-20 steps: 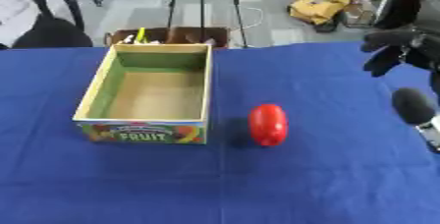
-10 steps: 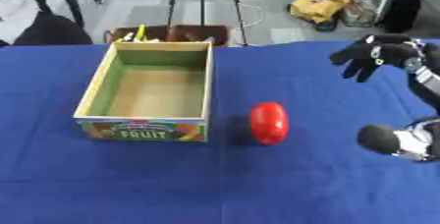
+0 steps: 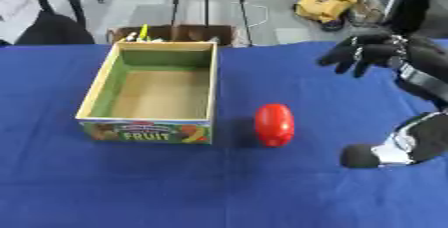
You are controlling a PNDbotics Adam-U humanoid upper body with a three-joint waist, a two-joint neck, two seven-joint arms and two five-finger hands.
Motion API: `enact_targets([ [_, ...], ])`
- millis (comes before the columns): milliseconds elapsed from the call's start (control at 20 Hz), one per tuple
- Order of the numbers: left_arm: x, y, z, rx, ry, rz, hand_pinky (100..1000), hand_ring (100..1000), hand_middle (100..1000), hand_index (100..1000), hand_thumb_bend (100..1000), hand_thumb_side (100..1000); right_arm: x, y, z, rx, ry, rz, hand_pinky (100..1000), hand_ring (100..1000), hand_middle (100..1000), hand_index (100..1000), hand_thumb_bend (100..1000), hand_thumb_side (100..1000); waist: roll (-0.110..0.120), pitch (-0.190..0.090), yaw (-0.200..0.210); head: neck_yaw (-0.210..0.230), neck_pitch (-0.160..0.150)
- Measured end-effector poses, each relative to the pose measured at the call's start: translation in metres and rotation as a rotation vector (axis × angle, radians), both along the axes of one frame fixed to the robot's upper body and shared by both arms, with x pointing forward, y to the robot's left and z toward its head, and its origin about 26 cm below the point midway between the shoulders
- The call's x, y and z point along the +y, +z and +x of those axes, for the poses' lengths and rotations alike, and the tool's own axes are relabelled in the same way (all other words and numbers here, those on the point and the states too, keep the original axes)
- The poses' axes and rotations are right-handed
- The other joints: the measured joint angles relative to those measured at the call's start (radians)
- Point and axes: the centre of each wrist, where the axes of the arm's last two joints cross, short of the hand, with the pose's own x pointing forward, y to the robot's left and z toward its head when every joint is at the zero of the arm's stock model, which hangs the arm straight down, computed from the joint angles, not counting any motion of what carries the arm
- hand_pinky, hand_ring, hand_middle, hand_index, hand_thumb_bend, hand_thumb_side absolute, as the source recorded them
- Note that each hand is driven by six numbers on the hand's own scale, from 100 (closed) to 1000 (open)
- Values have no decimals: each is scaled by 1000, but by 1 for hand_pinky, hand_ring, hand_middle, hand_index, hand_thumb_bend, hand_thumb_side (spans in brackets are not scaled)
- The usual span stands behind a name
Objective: Pick up objects on the table and place them in the box.
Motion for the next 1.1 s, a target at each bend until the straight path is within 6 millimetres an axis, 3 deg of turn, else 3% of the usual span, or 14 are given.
enact_targets([
  [250, -1, 0, 1, 6, -10, 2, 209, 198, 469, 419, 100, 792, 4, 5, 10, 20, -46, -93, 603, 732, 751, 855, 857, 812, -6, 0, 6, -2, 2],
  [300, -1, 0, 1, 7, -11, 2, 207, 196, 469, 417, 100, 792, 4, 5, 12, 24, -53, -103, 608, 742, 737, 832, 887, 739, -7, 0, 6, -3, 2],
  [450, -1, 0, 1, 10, -14, 4, 206, 196, 469, 417, 100, 792, 11, 13, 18, 30, -73, -160, 611, 751, 723, 819, 900, 699, -11, 2, 9, -9, 3],
  [1100, 0, 4, 2, 2, -31, 18, 209, 198, 469, 418, 100, 793, 26, 17, 51, 83, -167, -244, 605, 761, 723, 819, 826, 689, -24, 3, 21, -31, 23],
])
